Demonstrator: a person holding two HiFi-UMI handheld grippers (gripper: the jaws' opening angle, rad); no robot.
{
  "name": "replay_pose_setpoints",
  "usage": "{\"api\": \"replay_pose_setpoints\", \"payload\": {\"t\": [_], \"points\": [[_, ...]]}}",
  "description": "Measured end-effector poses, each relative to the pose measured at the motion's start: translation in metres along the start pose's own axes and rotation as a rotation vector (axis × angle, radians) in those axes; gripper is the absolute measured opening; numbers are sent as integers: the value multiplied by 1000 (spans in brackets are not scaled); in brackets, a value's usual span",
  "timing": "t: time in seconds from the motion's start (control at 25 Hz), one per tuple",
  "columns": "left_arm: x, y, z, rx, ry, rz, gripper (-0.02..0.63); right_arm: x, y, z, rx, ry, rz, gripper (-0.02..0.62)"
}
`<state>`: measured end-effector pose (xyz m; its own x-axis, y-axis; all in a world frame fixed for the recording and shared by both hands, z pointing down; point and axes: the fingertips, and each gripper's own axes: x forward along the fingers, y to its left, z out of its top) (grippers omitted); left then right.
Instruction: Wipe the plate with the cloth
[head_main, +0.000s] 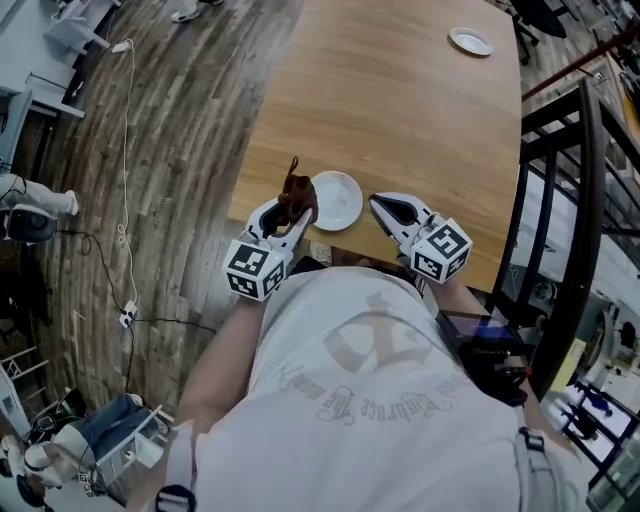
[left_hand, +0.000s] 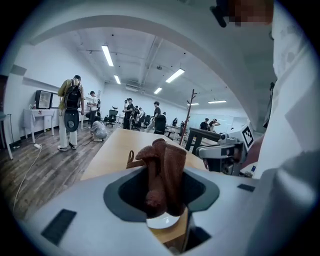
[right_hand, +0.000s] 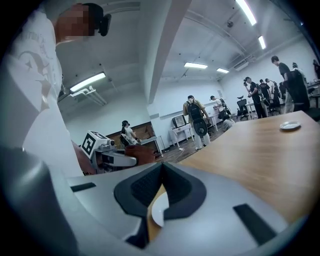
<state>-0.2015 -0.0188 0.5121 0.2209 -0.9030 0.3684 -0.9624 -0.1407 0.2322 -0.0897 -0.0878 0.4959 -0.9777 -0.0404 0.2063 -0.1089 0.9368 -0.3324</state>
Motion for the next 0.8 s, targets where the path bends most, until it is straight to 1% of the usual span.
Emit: {"api": "replay_pose_setpoints", "payload": {"t": [0.12, 0.2, 0.44, 0.8], "points": [[-6, 4, -7, -34, -5, 18, 169, 2, 4, -4, 1, 8, 2, 12], [-8, 6, -11, -42, 2, 22, 170, 3, 6, -6, 4, 12, 0, 12], [-7, 8, -14, -31, 20, 21, 170, 4, 7, -8, 9, 8, -12, 14], [8, 5, -12, -9, 33, -17, 170, 4, 0, -8, 9, -4, -31, 12]]}}
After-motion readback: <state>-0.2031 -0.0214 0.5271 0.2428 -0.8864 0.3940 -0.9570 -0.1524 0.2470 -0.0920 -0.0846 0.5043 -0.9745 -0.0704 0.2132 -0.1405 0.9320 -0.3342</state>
